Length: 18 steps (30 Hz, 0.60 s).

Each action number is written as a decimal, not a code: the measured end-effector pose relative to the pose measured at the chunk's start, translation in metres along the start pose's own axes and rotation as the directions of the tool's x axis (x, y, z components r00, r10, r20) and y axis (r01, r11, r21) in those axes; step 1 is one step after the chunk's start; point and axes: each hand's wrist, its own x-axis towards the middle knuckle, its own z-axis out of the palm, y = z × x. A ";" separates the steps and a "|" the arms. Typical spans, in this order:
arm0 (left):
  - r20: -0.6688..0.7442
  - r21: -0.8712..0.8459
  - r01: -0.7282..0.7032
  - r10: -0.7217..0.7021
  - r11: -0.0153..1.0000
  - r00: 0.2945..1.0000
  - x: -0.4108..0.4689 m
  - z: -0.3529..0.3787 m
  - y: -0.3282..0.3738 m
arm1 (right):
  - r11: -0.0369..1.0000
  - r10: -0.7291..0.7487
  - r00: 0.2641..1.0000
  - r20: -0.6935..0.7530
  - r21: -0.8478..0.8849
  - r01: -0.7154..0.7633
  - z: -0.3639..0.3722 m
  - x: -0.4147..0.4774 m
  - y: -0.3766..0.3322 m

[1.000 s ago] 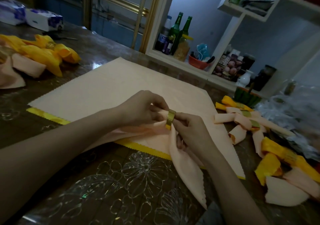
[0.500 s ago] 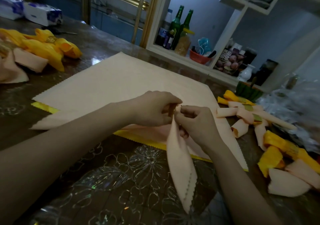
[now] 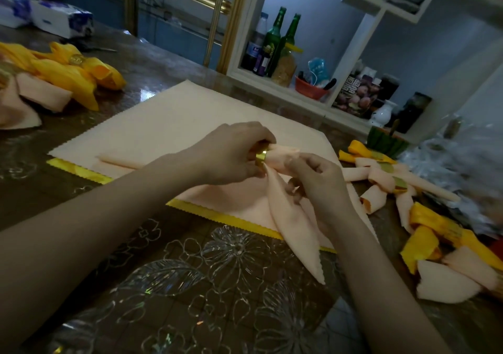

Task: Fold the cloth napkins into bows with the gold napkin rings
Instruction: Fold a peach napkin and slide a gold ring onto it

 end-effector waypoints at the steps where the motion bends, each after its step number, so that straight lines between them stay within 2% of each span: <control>1: -0.011 0.033 -0.014 0.015 0.999 1.000 -0.001 0.002 0.001 | 1.000 0.020 1.000 0.016 0.017 -0.020 0.001 0.000 0.001; 4: -0.056 0.118 -0.047 0.054 0.992 0.997 0.000 0.004 0.003 | 0.996 0.053 0.996 0.065 0.072 -0.057 0.002 0.001 0.001; 9: -0.055 0.161 -0.072 0.082 0.984 0.995 -0.002 0.008 0.005 | 0.997 0.043 0.999 0.009 0.068 -0.043 0.003 0.001 0.001; 12: -0.054 0.131 -0.072 0.080 0.989 0.995 -0.002 0.009 0.006 | 0.970 0.142 0.989 -0.036 0.203 -0.132 0.002 0.003 0.002; 15: -0.068 0.094 -0.054 0.060 0.994 0.996 -0.002 0.008 0.005 | 0.911 0.220 0.975 -0.019 0.361 -0.198 -0.002 0.004 0.001; 18: -0.071 0.026 -0.069 0.071 0.997 0.995 -0.002 0.010 0.004 | 0.905 0.217 0.976 -0.021 0.378 -0.193 -0.004 0.004 0.001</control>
